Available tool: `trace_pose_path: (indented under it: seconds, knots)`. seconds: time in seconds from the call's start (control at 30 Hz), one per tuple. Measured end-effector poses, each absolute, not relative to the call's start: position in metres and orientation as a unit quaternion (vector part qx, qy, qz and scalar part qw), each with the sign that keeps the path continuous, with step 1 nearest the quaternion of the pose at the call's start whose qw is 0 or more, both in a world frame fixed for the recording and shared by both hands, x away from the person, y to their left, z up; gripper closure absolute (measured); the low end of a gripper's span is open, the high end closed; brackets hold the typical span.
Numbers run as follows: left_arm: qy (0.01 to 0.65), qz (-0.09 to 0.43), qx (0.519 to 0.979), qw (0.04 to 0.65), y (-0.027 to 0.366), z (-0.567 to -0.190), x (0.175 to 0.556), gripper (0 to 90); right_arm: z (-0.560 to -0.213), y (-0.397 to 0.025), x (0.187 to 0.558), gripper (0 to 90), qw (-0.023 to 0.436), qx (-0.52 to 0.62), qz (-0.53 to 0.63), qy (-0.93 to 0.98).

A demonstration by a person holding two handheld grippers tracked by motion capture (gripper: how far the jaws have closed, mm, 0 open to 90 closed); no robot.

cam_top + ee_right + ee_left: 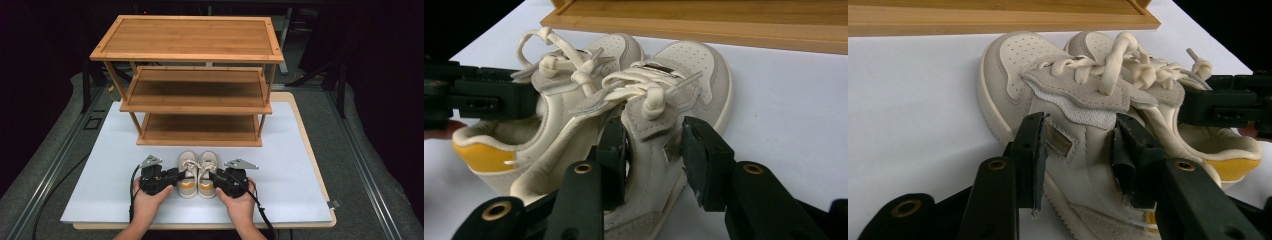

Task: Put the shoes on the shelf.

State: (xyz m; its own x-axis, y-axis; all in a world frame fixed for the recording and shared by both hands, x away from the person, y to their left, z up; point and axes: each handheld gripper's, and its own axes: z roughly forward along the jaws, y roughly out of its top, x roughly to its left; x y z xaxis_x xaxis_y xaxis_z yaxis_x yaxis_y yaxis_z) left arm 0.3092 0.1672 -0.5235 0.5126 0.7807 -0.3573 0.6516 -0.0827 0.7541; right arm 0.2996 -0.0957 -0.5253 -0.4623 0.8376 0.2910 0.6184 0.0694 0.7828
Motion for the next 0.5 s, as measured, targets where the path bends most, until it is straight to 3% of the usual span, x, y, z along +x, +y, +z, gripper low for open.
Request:
trace_pose_path:
  seconds: [0.5]
  knots:
    - [0.485,0.07,0.73,0.477,0.1698,-0.5257,0.3118,57.4,-0.5265,-0.0965,0.2973,58.1,0.123,0.52,0.466,0.705]
